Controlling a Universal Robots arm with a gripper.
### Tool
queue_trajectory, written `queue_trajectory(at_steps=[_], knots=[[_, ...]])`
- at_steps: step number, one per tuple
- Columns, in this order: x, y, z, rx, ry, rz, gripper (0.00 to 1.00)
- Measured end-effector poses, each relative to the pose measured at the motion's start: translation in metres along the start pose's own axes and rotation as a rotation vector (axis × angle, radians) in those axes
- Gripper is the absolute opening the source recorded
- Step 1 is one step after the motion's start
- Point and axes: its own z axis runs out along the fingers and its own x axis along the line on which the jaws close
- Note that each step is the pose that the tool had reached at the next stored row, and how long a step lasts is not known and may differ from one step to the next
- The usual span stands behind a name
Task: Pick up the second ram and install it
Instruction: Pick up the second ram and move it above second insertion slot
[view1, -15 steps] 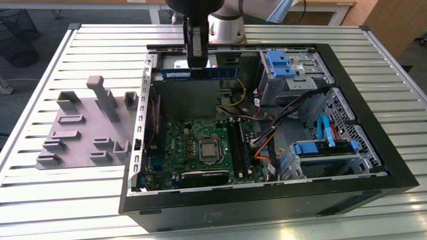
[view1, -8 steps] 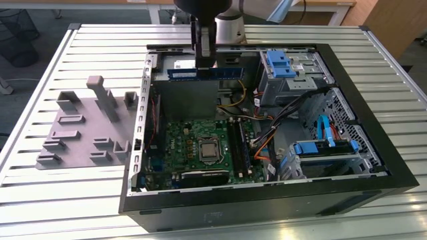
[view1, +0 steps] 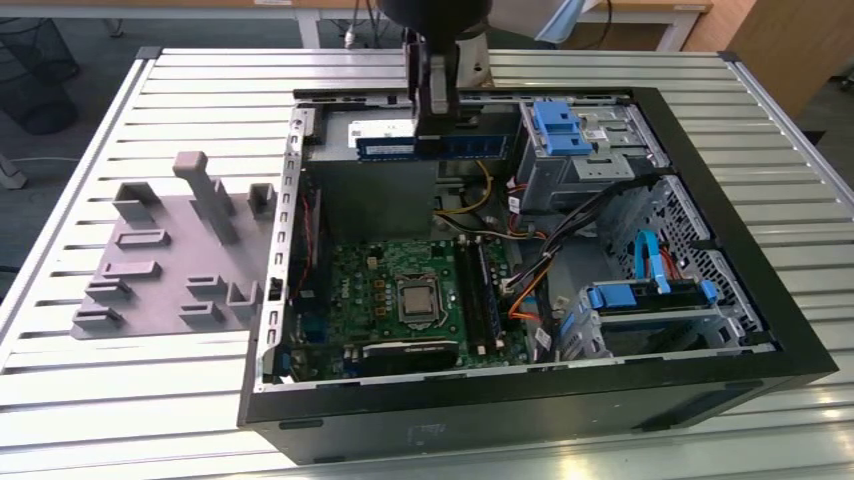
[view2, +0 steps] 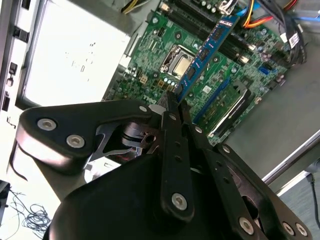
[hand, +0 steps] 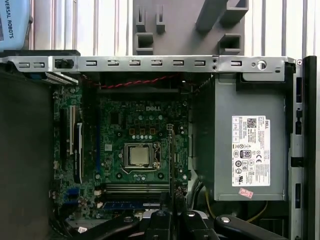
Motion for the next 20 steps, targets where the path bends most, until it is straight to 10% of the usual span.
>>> queue_trajectory(at_steps=[20], knots=[[-0.0002,-0.0424,0.0004,0.0001,0.0,0.005,0.14]])
